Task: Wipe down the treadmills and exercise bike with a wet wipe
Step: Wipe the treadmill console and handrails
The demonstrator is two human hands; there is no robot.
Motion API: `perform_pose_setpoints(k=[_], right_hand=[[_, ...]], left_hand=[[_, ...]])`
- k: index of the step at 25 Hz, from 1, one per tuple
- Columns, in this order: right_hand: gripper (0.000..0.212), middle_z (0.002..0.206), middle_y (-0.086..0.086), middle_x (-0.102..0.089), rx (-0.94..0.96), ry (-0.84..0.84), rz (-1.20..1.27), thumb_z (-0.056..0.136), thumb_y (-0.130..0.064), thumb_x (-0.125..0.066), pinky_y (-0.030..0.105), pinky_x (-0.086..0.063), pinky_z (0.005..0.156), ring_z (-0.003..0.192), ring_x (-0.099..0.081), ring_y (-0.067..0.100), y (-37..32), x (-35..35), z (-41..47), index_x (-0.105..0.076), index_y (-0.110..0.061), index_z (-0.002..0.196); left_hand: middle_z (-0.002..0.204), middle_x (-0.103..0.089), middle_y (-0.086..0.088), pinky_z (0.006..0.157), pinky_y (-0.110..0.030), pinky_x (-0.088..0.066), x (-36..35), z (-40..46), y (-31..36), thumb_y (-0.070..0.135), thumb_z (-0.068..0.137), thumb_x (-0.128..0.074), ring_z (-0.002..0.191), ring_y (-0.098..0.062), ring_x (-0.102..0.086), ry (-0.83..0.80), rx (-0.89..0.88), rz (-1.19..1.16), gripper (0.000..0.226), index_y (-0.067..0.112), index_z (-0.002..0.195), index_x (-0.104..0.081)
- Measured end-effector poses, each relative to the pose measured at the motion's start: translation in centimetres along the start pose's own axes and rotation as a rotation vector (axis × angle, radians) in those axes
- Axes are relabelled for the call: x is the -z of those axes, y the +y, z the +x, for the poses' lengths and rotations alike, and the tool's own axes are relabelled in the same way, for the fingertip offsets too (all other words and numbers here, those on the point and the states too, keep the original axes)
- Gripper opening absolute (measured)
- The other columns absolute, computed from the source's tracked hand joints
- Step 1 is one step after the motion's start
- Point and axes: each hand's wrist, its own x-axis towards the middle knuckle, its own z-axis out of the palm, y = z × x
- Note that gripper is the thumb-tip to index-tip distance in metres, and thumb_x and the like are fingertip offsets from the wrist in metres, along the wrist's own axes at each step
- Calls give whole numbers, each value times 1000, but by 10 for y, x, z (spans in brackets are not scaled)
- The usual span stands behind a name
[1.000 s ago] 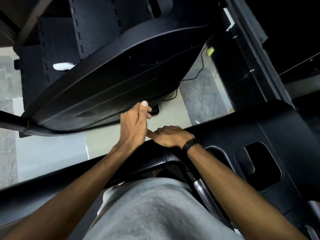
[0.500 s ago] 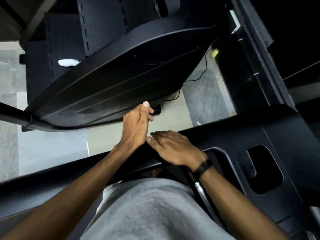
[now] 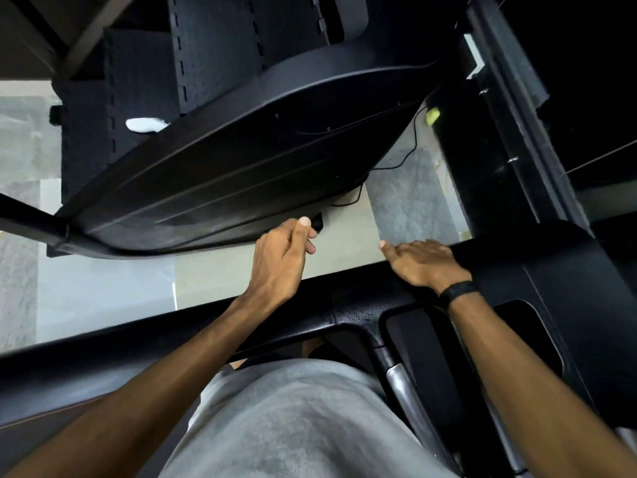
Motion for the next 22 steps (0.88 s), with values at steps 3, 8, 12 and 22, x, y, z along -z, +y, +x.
perform_pose_setpoints(k=[3,8,12,22], right_hand=[[69,129,15,-64,199,160,7,107,-51,-9,38,-37,105,126,-55,31,-56,-21,-29,-65,-13,120],[95,161,-7,-34,490,276,98,89,-71,14,37,2,124,151,-21,7,-34,-56,-65,-36,-25,155],[107,165,-8,-25,0,290,166,79,-76,23,42,17,122,153,-9,5,74,-46,-36,-29,-25,158],[78,168,-4,-15,247,536,169,99,-65,-2,50,0,124,155,-10,18,20,-98,-94,-14,-20,161]], left_hand=[[71,-69,12,83,-51,-51,-8,0,3,65,91,-32,71,-16,-63,-18,1,-9,49,31,81,-65],[71,-70,10,82,-52,-52,-14,7,7,66,91,-32,73,-19,-65,-42,-27,6,50,31,81,-66],[71,-70,8,83,-52,-52,-18,7,7,65,93,-32,73,-20,-65,-69,-41,5,51,29,82,-67],[72,-70,13,83,-50,-52,-37,0,5,64,92,-30,74,-18,-64,-112,-54,21,54,26,84,-67]])
